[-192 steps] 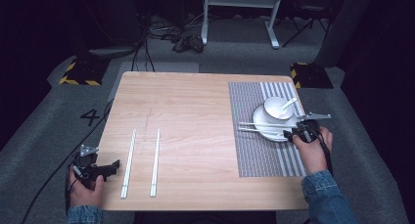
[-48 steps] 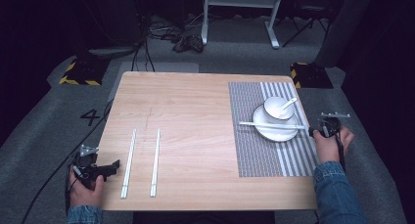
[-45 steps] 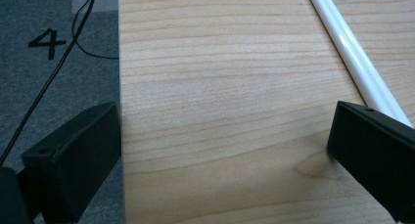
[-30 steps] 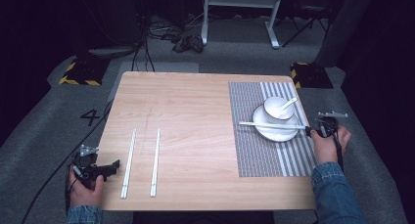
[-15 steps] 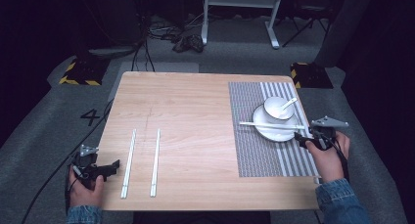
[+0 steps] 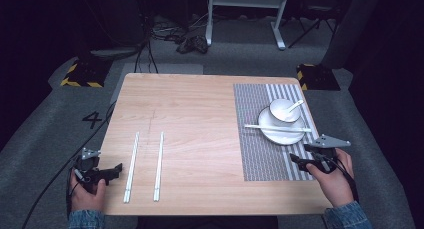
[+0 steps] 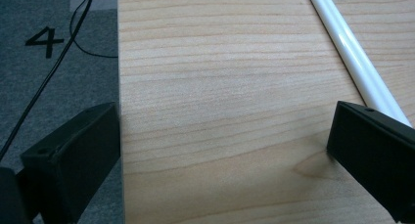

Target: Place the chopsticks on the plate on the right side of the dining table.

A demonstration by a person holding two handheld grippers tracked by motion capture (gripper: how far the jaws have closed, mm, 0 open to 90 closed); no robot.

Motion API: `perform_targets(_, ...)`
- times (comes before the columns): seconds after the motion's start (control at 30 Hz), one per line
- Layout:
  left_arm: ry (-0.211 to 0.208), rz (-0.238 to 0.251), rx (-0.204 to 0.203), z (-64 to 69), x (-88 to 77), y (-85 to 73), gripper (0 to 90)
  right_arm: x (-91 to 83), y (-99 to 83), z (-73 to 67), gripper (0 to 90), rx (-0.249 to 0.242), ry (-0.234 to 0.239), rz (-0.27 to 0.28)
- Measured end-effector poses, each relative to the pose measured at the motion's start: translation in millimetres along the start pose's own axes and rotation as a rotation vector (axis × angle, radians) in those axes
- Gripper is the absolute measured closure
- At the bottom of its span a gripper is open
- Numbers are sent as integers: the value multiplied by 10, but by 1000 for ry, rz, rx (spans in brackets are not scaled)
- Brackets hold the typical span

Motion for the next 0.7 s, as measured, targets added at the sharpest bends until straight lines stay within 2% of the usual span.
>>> perform_targets(0.17, 0, 2, -2, 2, 1, 0, 0, 2, -201, -10, 316, 12, 21, -4)
perform_targets(0.3, 1, 4, 0, 2, 1, -1, 0, 14, -386, 15, 309, 66, 29, 14)
perform_targets(0.43, 1, 5, 0, 2, 1, -1, 0, 59, -529, 40, 301, 82, 32, 16)
perform_targets(0.53, 1, 4, -1, 2, 1, -1, 0, 97, -619, 58, 292, 59, 6, -5)
perform_targets(0.63, 0, 3, -2, 1, 1, -1, 0, 154, -711, 34, 291, 30, 26, -43)
perform_targets(0.7, 1, 1, 0, -1, -1, -1, 0, 186, -761, 13, 291, 19, 48, -51)
Point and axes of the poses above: each handheld gripper's, and its own axes: x roughly forward along the jaws, y roughly out of its top, z roughly to its right, the point moved 3 cm from there along x, roughly forward along the jaws, and after that the axes turned 6 degrees about -y, right-handed, at the moved point
